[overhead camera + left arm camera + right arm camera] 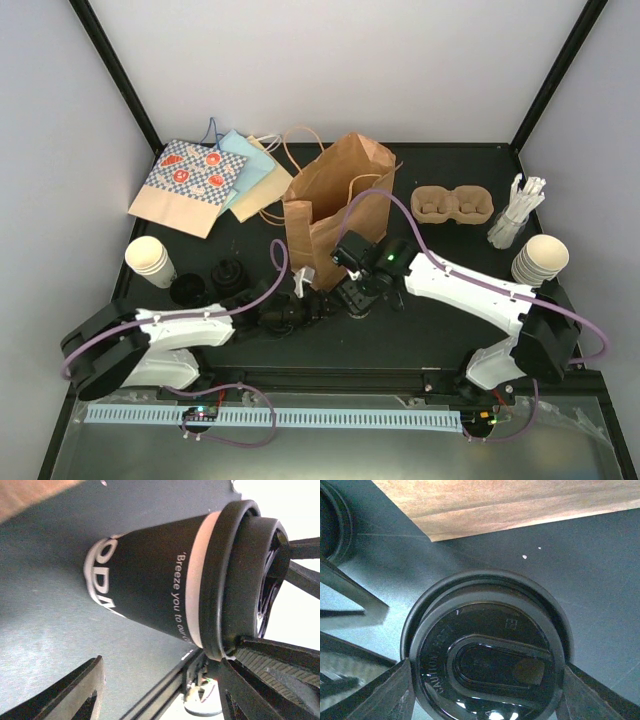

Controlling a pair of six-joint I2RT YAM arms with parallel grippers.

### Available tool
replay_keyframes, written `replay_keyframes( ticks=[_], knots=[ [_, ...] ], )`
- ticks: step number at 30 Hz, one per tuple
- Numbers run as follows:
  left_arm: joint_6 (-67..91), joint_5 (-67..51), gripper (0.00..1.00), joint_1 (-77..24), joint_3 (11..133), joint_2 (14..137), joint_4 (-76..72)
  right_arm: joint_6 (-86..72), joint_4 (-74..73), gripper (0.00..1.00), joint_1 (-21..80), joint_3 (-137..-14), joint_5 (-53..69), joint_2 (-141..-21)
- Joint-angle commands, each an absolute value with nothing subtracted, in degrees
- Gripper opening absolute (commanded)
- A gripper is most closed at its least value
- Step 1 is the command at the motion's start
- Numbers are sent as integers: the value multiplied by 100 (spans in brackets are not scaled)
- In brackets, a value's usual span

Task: Pack the takeout coffee

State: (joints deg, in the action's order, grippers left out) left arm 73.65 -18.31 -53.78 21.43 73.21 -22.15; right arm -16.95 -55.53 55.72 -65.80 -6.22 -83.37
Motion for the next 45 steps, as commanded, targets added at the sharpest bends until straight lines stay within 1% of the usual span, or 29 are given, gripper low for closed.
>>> replay_keyframes(
  ticks=[1,8,12,15,19,23,30,34,38,42,45],
  knots=[
    [6684,-1154,65,-5396,2456,6602,-467,-1925,-5927,71,5626,-6568,-1037,-8510],
    [6118,-670,67,-5392,2884,5058,1474,-1986,-6160,71,5620,-6753,-1155,-8016],
    [5557,-177,70,-5317,3307,4437,2221,-2005,-6386,71,5626,-6933,-1246,-7694],
    [4945,3,71,-4949,3894,4168,3016,-2045,-6618,71,5632,-7180,-1366,-7401],
    [4208,256,72,-4556,4804,4149,3946,-2057,-6924,71,5631,-7632,-1414,-7086],
    [3370,189,73,-3932,5890,4472,4542,-2059,-7141,70,5630,-8108,-1593,-6794],
    [2078,-461,76,-2810,7732,5816,4939,-1998,-7059,68,5629,-8674,-1621,-6271],
    [1858,-1022,77,-2477,8334,6605,4749,-1907,-7061,68,5630,-8933,-1692,-6060],
    [1339,-1368,76,-2443,8651,7230,4365,-1862,-7075,68,5628,-9121,-1994,-5892],
    [759,-985,77,-2442,8740,7629,3976,-1836,-7019,67,5629,-9169,-2268,-5619],
    [482,-972,77,-2443,8994,7970,4040,-1795,-6909,66,5634,-9177,-2347,-5393]
  ],
)
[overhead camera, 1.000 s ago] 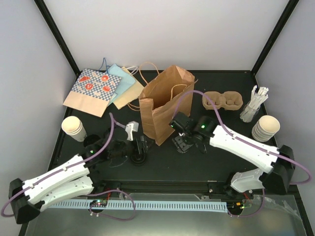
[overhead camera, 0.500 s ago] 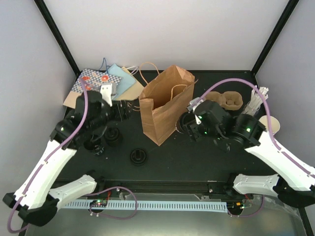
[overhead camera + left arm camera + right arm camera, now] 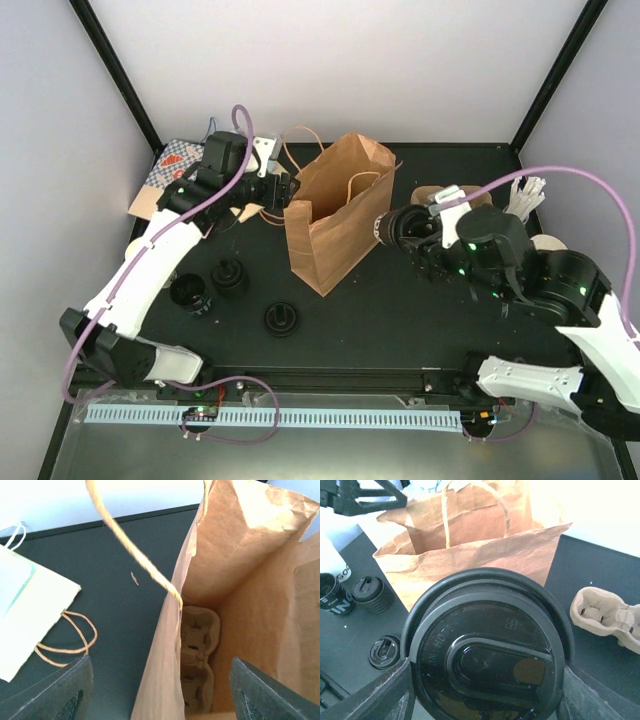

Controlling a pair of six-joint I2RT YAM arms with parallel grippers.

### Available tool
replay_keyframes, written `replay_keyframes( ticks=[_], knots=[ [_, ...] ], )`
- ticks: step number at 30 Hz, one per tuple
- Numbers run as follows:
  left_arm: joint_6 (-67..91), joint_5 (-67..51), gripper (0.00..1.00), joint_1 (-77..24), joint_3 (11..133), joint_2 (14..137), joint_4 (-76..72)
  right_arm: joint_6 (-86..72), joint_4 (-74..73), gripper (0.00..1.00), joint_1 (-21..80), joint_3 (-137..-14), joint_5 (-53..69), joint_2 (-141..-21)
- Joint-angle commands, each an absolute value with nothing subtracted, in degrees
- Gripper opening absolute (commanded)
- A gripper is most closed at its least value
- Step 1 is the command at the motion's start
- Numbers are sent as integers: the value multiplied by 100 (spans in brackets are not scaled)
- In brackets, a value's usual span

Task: Pack the takeout coffee

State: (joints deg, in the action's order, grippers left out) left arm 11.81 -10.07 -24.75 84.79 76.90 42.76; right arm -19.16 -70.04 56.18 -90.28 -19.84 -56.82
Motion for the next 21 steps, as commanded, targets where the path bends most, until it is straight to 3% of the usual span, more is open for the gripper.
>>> replay_keyframes(
  ticks=[1,6,11,13,17,18,21],
  knots=[
    [421,-1022,77,-2443,9089,8136,4082,-1780,-6862,66,5634,-9172,-2376,-5313],
    [281,-976,71,-2443,9379,8602,4172,-1636,-6628,66,5628,-9159,-2515,-4958],
    [151,-1003,54,-2451,9646,8948,4386,-1538,-6457,66,5625,-9202,-2656,-4713],
    [118,-1049,45,-2450,9739,9002,4467,-1492,-6438,66,5632,-9224,-2679,-4687],
    [-80,-1416,7,-2460,9782,8911,4479,-1372,-6402,62,5633,-9339,-2723,-4729],
    [-130,-1458,2,-2467,9776,8845,4480,-1341,-6397,62,5630,-9405,-2751,-4764],
    [-278,-1546,1,-2489,9748,8608,4531,-1178,-6327,62,5633,-9657,-2825,-4910]
  ],
)
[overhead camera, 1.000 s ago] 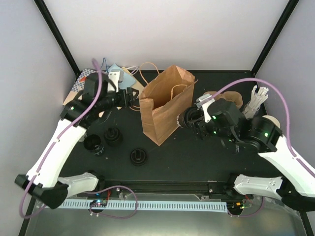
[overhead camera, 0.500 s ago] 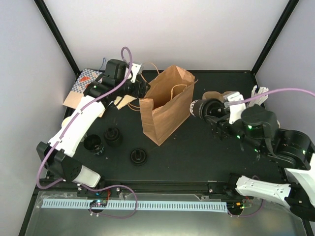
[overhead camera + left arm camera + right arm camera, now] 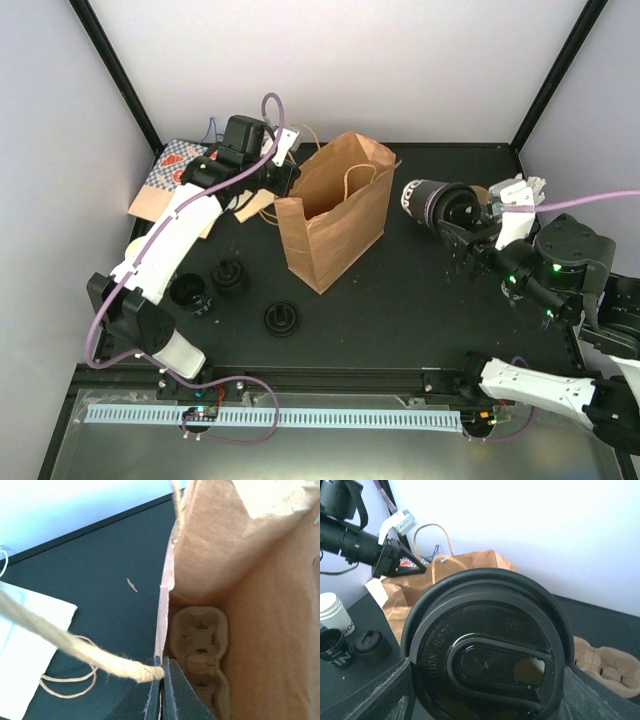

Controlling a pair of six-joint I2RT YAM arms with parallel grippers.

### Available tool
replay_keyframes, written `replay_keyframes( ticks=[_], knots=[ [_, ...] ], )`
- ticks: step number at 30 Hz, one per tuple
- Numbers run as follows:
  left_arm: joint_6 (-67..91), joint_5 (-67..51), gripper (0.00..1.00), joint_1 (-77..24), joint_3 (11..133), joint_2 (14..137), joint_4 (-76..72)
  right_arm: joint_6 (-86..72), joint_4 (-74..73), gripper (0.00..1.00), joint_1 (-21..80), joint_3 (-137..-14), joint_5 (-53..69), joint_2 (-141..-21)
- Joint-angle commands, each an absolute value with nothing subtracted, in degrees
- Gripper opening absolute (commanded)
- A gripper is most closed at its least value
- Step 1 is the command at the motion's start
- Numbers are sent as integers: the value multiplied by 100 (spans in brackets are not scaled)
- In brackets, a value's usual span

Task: Pack the takeout coffee

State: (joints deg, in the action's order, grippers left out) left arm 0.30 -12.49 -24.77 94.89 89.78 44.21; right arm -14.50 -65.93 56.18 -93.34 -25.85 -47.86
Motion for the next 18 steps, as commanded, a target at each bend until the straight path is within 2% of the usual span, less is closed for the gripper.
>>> replay_keyframes(
  ticks=[1,6,13,18],
  knots=[
    [-316,-1596,2,-2507,9713,8529,4561,-1104,-6287,62,5635,-9747,-2823,-4963],
    [-558,-1922,1,-2667,9331,8060,4491,-634,-5850,62,5626,-9908,-2542,-5239],
    [-987,-2075,2,-3130,8811,7517,4163,144,-4973,56,5633,-9076,-1555,-5131],
    [-1234,-1995,2,-3413,8630,7374,4033,771,-5050,46,5634,-8495,-484,-5159]
  ],
)
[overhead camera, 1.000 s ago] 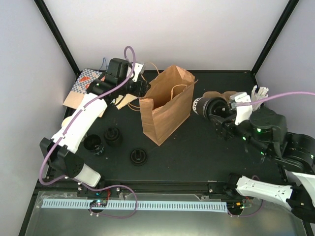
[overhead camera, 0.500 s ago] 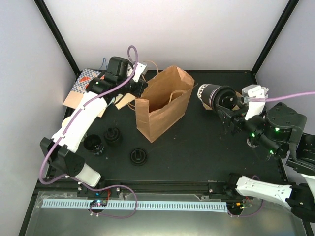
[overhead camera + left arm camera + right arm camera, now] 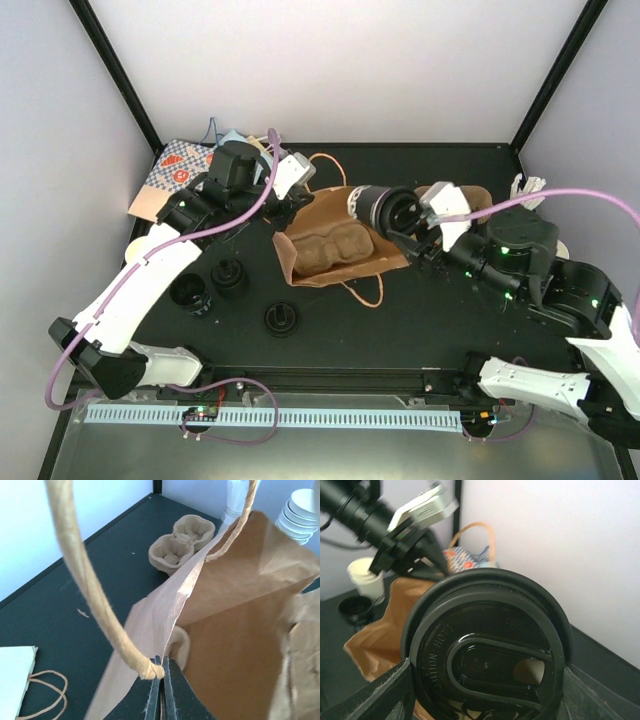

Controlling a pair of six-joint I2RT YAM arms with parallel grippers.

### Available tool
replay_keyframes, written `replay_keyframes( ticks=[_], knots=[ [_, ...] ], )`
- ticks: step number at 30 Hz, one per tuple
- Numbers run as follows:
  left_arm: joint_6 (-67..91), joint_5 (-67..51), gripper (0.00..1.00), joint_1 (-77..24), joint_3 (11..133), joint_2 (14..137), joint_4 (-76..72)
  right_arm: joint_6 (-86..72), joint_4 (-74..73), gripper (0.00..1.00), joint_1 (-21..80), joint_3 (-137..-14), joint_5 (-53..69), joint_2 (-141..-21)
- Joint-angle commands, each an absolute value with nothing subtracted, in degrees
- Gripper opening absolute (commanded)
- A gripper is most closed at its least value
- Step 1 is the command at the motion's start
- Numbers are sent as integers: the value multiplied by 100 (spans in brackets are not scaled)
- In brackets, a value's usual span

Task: Pack the takeout coffee

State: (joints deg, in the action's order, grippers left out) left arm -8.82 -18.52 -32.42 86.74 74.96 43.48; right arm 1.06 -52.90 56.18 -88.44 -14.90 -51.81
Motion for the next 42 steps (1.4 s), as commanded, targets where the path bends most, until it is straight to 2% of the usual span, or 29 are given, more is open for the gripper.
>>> replay_keyframes(
  ticks=[1,8,16,25,33,42],
  knots=[
    [-1261,-1993,2,-3456,8624,7374,4030,837,-5075,46,5640,-8386,-287,-5166],
    [-1470,-2025,2,-3776,8422,7374,3880,1084,-5908,45,5690,-8133,-672,-5554],
    [-1426,-1821,2,-3986,8214,7208,3408,1667,-6590,45,6482,-7690,-1693,-5724],
    [-1797,-1277,1,-4358,7917,7023,2725,2087,-6465,46,7716,-7126,-2091,-5697],
    [-1756,-582,2,-5110,6744,6160,2284,1646,-6396,46,8849,-6522,-2876,-6159],
    [-1436,-317,1,-5777,6052,5561,2202,1706,-5667,47,8983,-5922,-4012,-6161]
  ],
)
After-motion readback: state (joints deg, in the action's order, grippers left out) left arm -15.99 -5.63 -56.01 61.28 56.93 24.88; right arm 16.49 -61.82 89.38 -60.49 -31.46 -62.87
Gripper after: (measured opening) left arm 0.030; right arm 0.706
